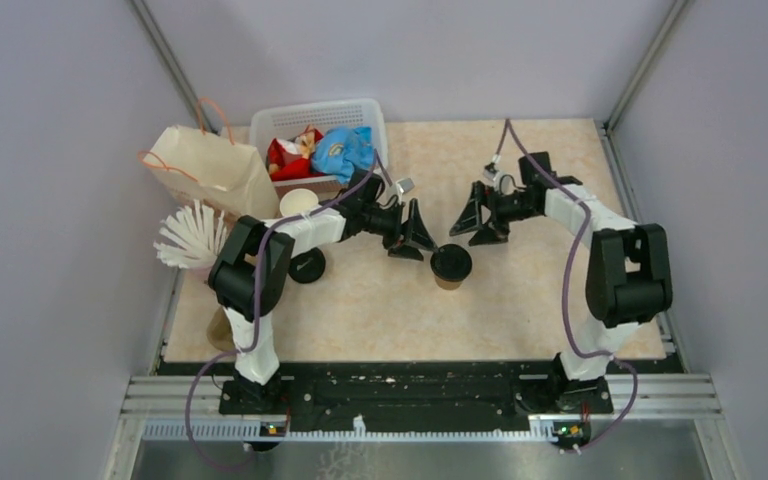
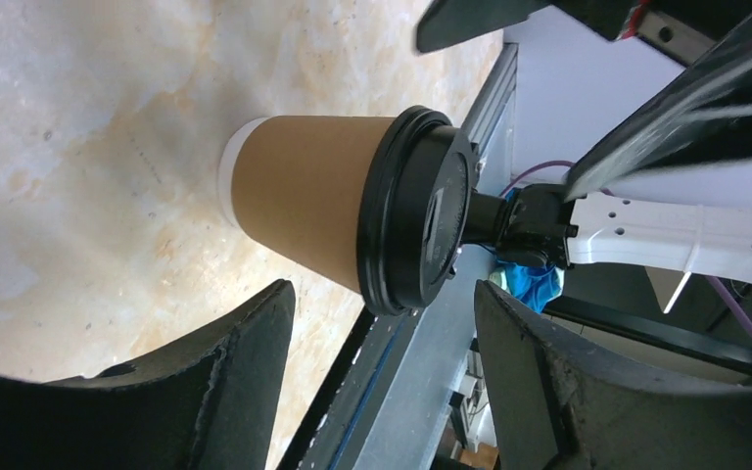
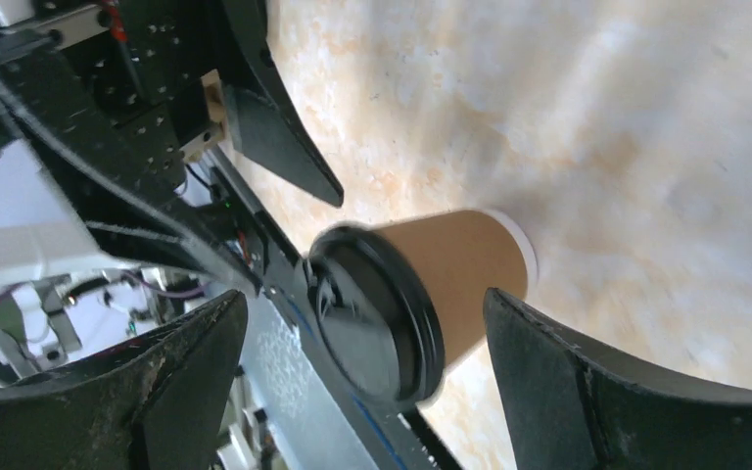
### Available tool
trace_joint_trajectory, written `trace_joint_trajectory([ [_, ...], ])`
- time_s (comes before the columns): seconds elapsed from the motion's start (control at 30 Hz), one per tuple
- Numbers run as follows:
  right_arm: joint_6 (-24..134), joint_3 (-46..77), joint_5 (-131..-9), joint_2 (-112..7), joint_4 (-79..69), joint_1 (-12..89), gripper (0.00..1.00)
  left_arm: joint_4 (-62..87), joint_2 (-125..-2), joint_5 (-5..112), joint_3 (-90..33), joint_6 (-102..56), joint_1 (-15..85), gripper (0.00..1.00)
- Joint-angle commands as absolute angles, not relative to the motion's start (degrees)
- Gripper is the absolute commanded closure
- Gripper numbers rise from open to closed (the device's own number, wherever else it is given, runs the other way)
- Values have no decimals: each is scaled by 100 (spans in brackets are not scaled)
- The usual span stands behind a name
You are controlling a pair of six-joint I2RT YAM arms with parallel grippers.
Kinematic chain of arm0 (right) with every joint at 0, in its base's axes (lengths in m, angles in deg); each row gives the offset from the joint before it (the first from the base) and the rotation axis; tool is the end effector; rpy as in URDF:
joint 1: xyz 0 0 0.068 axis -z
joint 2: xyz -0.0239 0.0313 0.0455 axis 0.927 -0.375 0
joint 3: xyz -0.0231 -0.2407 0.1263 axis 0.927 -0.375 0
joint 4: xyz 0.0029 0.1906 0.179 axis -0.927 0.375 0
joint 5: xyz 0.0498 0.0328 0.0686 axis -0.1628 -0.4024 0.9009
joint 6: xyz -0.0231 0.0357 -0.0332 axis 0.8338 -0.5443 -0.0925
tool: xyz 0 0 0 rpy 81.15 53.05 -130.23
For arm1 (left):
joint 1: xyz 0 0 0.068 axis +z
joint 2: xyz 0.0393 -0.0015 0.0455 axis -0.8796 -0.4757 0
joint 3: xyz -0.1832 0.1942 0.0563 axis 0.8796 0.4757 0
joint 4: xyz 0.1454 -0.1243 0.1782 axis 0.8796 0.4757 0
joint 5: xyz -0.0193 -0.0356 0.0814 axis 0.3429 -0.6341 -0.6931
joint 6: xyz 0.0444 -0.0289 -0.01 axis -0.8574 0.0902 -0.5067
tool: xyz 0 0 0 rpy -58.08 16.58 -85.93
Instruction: Pack the takeout coffee
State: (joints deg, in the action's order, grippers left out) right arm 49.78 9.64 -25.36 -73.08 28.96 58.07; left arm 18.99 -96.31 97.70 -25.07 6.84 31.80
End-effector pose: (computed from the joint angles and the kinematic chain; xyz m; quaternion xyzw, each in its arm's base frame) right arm 0.3409 0.0881 0.2051 -0.0727 0.8805 0.4586 0.0959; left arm 0.3324 -0.2229 0.1854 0.0904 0.8392 -0.5339 0.0498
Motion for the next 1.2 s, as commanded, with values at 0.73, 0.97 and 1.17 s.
trace_joint_trajectory([
  [0.73,3211,-1014,-1911,-6258,537,6452,33,1868,-10059,9721,-3227,532,2911,36],
  [0.97,2772,-1310,-1840,-6014,220,6237,41,2015,-10489,9843,-3761,372,2907,37],
  [1.17,2570,-1715,-2263,-5688,179,6309,39,3014,-10411,9237,-4140,-187,2952,24],
])
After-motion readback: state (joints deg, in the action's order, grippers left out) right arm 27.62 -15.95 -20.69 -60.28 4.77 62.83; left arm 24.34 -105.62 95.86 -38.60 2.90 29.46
